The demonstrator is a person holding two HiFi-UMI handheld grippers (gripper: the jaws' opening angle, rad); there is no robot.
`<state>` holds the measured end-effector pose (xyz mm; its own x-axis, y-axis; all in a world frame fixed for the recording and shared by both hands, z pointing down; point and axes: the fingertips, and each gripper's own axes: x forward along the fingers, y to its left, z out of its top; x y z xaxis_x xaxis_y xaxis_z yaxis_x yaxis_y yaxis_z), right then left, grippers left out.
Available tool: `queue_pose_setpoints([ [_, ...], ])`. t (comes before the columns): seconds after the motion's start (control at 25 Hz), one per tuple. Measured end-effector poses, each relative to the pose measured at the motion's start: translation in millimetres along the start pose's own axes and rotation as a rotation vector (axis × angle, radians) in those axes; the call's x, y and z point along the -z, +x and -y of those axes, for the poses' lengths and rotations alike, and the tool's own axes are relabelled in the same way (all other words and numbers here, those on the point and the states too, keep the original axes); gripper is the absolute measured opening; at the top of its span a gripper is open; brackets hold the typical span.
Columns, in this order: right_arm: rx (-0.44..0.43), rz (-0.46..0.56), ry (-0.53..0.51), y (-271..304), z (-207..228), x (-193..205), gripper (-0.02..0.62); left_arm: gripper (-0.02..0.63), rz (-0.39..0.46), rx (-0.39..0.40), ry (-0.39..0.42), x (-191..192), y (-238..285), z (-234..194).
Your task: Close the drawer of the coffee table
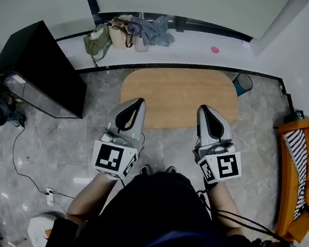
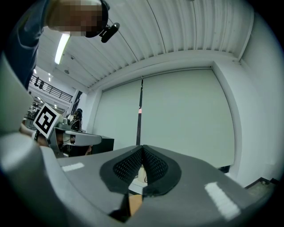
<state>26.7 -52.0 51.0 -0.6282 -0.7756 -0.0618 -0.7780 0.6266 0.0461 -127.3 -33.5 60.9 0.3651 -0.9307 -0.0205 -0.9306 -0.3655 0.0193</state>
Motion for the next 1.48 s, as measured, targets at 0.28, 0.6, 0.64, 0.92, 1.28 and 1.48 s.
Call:
queue_pose_setpoints([
  [0.28, 0.010, 0.006, 0.005, -1, 1, -3, 0.000, 0.002, 0.005, 0.011, 0.007, -2, 1, 0],
  [0.6, -0.001, 0.003, 0.013, -5, 0, 0, 0.000, 0.002, -0.010, 0.002, 0.009, 3, 0, 4],
  [0.64, -0.002, 0.003, 0.014, -5, -1, 0, 0.000, 0.002, -0.012, 0.000, 0.008, 3, -1, 3],
  [0.92, -0.004, 0.000, 0.020, -7, -1, 3, 0.000, 0.002, -0.021, -0.002, 0.005, 8, -2, 5],
  [1.28, -0.004, -0.007, 0.022, -9, 0, 4, 0.000, 0.002, -0.023, 0.001, 0.003, 10, -1, 7],
  [1.48, -0.007, -0.009, 0.024, -8, -2, 5, 0.000, 0.002, -0.025, -0.002, 0.001, 11, -3, 6],
])
